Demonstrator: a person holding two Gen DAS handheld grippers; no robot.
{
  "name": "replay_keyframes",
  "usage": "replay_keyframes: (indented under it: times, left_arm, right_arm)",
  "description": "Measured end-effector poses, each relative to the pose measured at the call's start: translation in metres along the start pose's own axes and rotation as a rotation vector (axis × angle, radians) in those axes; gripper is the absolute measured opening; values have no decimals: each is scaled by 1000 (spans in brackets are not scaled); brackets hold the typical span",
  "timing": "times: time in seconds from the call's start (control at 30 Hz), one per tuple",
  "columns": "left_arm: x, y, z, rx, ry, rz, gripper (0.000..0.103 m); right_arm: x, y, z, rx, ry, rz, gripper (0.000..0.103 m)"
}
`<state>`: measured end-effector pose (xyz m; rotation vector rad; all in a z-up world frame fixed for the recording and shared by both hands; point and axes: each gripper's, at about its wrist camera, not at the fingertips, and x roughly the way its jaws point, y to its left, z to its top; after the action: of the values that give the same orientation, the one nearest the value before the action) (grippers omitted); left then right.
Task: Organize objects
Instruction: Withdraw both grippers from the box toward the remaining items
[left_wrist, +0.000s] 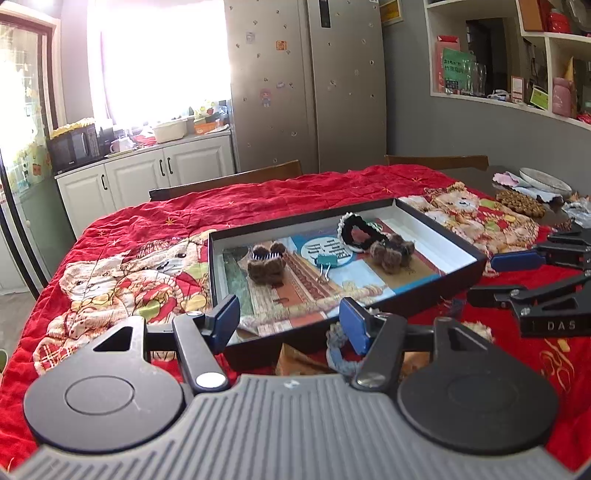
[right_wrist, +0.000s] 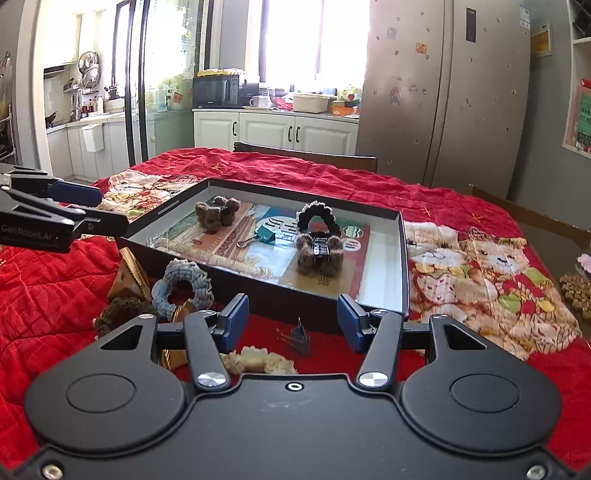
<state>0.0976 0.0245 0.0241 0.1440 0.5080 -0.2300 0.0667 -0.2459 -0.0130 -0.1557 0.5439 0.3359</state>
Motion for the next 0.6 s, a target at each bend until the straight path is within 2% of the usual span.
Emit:
replay_keyframes:
  times: [0.6]
  left_arm:
    - [2, -6, -38, -26, 73, 2, 73]
  right_arm:
    - [-4, 3, -32, 88, 22, 9, 51]
